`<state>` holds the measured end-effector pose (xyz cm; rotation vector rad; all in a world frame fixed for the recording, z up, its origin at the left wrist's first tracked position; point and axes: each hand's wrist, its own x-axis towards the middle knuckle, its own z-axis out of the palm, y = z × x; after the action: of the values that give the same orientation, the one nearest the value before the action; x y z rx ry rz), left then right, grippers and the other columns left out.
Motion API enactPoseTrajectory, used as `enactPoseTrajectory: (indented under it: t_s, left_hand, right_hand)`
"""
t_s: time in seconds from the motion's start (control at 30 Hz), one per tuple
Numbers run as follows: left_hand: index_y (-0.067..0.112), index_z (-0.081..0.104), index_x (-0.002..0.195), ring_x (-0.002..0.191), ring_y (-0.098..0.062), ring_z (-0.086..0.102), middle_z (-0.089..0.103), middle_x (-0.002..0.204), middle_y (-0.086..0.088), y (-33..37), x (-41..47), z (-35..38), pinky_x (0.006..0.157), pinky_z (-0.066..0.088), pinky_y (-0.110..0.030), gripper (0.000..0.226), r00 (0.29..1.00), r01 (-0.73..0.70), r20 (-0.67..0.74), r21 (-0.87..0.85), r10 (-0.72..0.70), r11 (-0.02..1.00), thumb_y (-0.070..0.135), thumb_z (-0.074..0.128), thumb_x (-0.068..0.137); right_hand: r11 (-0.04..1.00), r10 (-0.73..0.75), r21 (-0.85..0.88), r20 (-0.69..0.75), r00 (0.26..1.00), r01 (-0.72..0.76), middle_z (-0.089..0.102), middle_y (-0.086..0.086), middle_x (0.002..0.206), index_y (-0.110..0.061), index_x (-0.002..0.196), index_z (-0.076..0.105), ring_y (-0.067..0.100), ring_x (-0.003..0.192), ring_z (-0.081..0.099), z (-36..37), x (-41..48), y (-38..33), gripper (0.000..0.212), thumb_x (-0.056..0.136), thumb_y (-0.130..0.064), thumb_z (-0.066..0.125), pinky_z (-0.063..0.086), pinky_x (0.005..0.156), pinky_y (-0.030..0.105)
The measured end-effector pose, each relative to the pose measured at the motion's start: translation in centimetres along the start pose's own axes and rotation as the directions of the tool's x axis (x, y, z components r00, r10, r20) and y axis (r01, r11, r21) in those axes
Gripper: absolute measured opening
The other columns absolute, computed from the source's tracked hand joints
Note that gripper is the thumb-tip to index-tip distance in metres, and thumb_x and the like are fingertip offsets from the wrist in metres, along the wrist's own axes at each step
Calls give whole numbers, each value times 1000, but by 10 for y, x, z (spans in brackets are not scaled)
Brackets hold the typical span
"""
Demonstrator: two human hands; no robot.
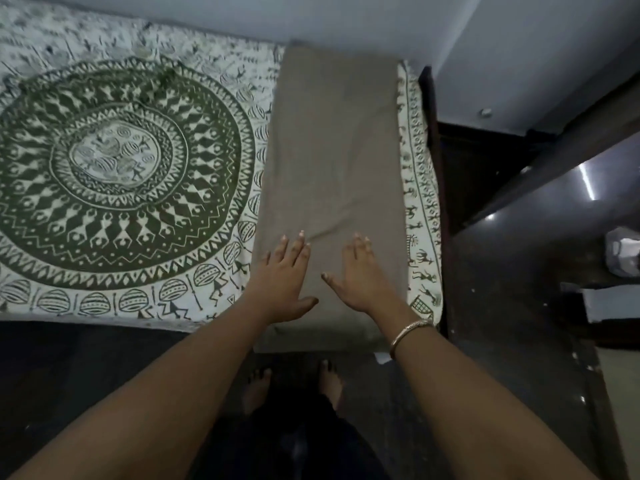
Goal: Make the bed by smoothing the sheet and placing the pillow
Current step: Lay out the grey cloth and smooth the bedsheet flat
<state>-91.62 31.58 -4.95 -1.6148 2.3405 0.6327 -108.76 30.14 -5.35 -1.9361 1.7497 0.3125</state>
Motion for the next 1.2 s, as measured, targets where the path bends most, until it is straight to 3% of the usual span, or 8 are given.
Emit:
enactPoseTrajectory:
  t_s: [0.23, 0.43, 0.6, 0.7, 0.8, 0.87, 0.97, 1.2]
  left_hand:
    - [11, -9, 151, 146, -26, -13, -20, 157, -5, -27, 47, 71, 119, 6, -43, 95, 994, 38, 101, -68, -31, 997, 56, 48, 88]
    - [14, -6, 151, 146, -26, -10, -16, 158, -5, -54, 95, 109, 117, 5, -41, 89, 999, 39, 30, -93, -36, 995, 51, 48, 90]
    - [15, -1, 152, 146, -27, -6, -9, 159, -8, -78, 117, 139, 117, 4, -42, 82, 996, 92, -9, -61, -93, 994, 53, 39, 90]
    - [8, 20, 149, 145, -33, 13, 15, 157, -15, -84, 114, 157, 116, 7, -44, 79, 988, 103, -109, -60, -109, 993, 52, 19, 84]
    - [1, 36, 143, 139, -36, 28, 33, 150, -18, -82, 105, 167, 114, 17, -50, 74, 978, 116, -168, -60, -124, 991, 47, 28, 85]
    - [3, 41, 140, 137, -37, 33, 37, 148, -16, -82, 97, 172, 110, 22, -56, 71, 971, 137, -193, -42, -143, 990, 46, 33, 84]
    - [5, 43, 138, 136, -37, 33, 38, 148, -14, -81, 87, 176, 106, 26, -60, 70, 962, 178, -200, -64, -187, 982, 42, 36, 79]
    - [-7, 49, 129, 131, -41, 39, 46, 137, -26, -82, 66, 189, 110, 31, -50, 61, 941, 130, -274, -256, -200, 958, 23, 40, 76]
  right_hand:
    - [1000, -19, -12, 46, 999, 20, -5, 17, 160, -3, 151, 2, 34, 146, -9, 80, 64, 20, 85, 95, -55, 39, 1, 118, 39]
    - [996, -51, -76, 34, 998, 54, -5, 21, 159, -5, 152, -1, 34, 146, -8, 111, 129, 19, 83, 96, -53, 38, 3, 120, 41]
    - [994, 53, -97, -50, 997, -58, -7, 22, 158, -11, 153, -1, 36, 146, -6, 129, 175, 18, 84, 93, -59, 35, 1, 117, 48]
    - [962, -212, -191, -67, 975, 196, -4, 16, 160, -17, 154, 3, 32, 147, -7, 146, 175, -2, 77, 94, -53, 36, -4, 115, 51]
    - [865, -466, -198, 23, 884, 461, 5, 7, 161, -16, 153, 10, 24, 148, 1, 151, 170, -6, 74, 89, -48, 28, -6, 116, 44]
    - [882, -427, -223, 0, 904, 416, 5, 3, 161, -22, 153, 11, 29, 148, 2, 145, 177, 9, 82, 82, -61, 24, -2, 116, 47]
    - [954, -171, -271, -129, 977, 132, -4, 11, 161, -21, 154, 4, 41, 145, -2, 145, 186, 24, 94, 77, -77, 10, -1, 114, 56]
    - [850, -485, -293, -113, 867, 437, 22, 23, 155, -8, 149, 28, 44, 142, 18, 197, 131, -28, 77, 84, -49, 29, 7, 113, 60]
